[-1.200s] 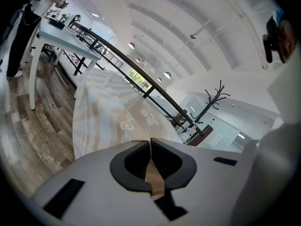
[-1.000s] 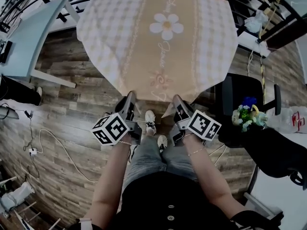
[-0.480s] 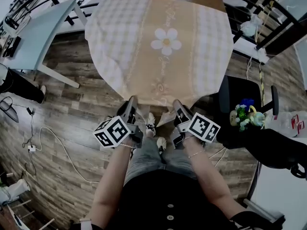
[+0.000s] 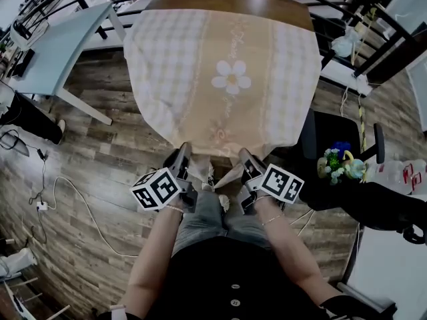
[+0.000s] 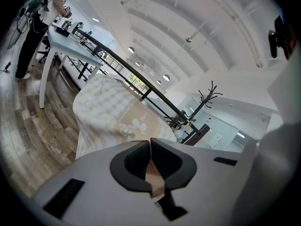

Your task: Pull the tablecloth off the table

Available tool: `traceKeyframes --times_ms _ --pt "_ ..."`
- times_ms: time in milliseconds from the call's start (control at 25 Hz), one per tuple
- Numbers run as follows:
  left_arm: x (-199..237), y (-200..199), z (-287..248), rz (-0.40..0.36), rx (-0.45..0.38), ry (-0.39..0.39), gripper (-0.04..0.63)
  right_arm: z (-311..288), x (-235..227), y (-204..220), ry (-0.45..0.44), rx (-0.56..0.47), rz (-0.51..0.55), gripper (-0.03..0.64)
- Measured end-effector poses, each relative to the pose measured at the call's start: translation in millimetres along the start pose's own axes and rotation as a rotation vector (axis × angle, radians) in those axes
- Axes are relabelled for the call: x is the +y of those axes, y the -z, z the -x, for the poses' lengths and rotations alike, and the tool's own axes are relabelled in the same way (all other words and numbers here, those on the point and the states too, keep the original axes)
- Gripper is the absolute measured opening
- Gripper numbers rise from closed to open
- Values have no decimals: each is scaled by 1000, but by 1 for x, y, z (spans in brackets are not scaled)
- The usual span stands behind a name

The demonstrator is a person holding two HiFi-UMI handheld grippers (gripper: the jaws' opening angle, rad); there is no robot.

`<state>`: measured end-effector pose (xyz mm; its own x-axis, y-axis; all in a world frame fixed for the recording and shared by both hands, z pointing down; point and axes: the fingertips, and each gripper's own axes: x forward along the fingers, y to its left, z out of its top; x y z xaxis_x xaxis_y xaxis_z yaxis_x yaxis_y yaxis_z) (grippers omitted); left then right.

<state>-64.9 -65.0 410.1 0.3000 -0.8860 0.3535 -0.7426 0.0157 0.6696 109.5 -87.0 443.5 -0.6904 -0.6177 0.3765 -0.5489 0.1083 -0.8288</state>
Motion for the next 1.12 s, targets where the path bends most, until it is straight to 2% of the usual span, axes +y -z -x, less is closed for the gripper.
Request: traceKeyframes --times_ms 520,1120 --pt "9 20 23 22 12 -24 17 9 -3 26 8 71 8 28" --pt "16 29 25 34 38 -53 17 11 -10 39 27 115 4 28"
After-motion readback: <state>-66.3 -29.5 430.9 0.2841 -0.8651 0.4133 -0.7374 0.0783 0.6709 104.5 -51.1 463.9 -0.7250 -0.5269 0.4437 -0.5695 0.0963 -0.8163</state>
